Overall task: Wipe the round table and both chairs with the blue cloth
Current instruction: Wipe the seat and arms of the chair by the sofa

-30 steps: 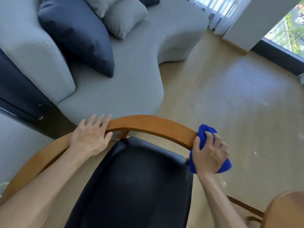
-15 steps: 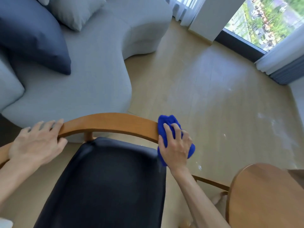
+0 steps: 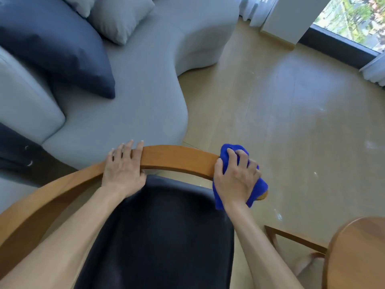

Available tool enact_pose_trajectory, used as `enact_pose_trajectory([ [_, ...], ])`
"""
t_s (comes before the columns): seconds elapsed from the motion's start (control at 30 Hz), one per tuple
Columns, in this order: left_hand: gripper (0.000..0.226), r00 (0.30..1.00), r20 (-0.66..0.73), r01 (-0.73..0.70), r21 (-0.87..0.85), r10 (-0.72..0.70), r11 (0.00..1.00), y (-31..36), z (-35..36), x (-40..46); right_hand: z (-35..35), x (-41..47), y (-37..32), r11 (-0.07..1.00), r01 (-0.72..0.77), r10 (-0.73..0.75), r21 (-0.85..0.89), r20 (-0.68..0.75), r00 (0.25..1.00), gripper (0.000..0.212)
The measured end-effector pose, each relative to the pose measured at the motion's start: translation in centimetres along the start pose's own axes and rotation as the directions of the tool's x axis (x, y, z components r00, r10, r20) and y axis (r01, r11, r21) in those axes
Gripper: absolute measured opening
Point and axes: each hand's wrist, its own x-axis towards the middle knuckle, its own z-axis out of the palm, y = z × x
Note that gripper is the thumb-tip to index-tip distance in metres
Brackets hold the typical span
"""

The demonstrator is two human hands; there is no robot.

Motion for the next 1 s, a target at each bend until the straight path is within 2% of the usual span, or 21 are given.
enact_pose_trajectory([
  [0.07, 0.081, 1.000, -0.021, -0.001, -0.011, 0.001, 1.000, -0.2, 0.1, 0.0, 0.6, 0.0, -5.3, 0.992, 0.107, -0.112, 0.066, 0.060, 0.992, 0.043],
  [0.17, 0.076, 0.999, -0.038, -0.006, -0.031, 0.005, 0.999, -0.3, 0.2, -0.1, 1.2, -1.3, -11.8, 0.932, 0.322, -0.346, 0.169, 0.145, 0.927, 0.053],
  [0.23, 0.071, 0.998, -0.071, -0.006, -0.060, 0.002, 0.998, -0.4, 0.2, -0.1, 1.2, -1.6, -12.9, 0.888, 0.412, -0.447, 0.205, 0.176, 0.877, 0.050],
  [0.3, 0.073, 0.997, -0.073, -0.014, -0.052, 0.010, 0.999, -0.5, 0.2, -0.1, 0.7, -0.6, -11.0, 0.860, 0.460, -0.500, 0.220, 0.184, 0.846, 0.047],
  [0.37, 0.076, 0.998, -0.063, -0.016, -0.028, 0.014, 0.999, -0.5, 0.3, 0.0, -0.2, 0.2, -6.4, 0.879, 0.436, -0.470, 0.191, 0.200, 0.860, 0.047],
  [0.5, 0.080, 0.997, -0.078, -0.001, 0.009, 0.002, 1.000, -0.2, 0.7, 0.0, -2.0, 0.2, 6.1, 0.987, 0.143, -0.152, 0.071, 0.137, 0.979, 0.048],
  [0.57, 0.083, 0.995, -0.099, -0.005, 0.006, 0.006, 1.000, 0.0, 0.9, 0.0, -2.2, -0.5, 8.3, 0.997, 0.010, -0.020, 0.076, 0.134, 0.991, 0.054],
  [0.63, 0.087, 0.993, -0.119, -0.007, 0.002, 0.007, 1.000, 0.0, 1.1, -0.1, -1.4, -0.9, 6.7, 0.999, -0.026, 0.024, 0.022, 0.097, 0.995, 0.057],
  [0.73, 0.092, 0.990, -0.137, -0.007, 0.003, 0.007, 1.000, -0.2, 1.4, -0.1, 0.2, -0.4, 0.0, 1.000, 0.019, -0.017, -0.024, 0.052, 0.998, 0.052],
  [0.87, 0.091, 0.991, -0.132, -0.019, 0.007, 0.019, 1.000, -0.4, 1.6, 0.0, 2.1, -0.4, -9.6, 0.965, 0.249, -0.257, 0.076, 0.113, 0.960, 0.047],
  [0.93, 0.089, 0.991, -0.132, -0.020, -0.006, 0.019, 1.000, -0.4, 1.5, -0.1, 2.2, -0.8, -11.6, 0.925, 0.359, -0.374, 0.123, 0.138, 0.917, 0.048],
  [1.0, 0.087, 0.991, -0.130, -0.025, -0.010, 0.023, 1.000, -0.5, 1.4, -0.1, 1.9, -0.6, -9.9, 0.880, 0.452, -0.471, 0.145, 0.140, 0.871, 0.049],
])
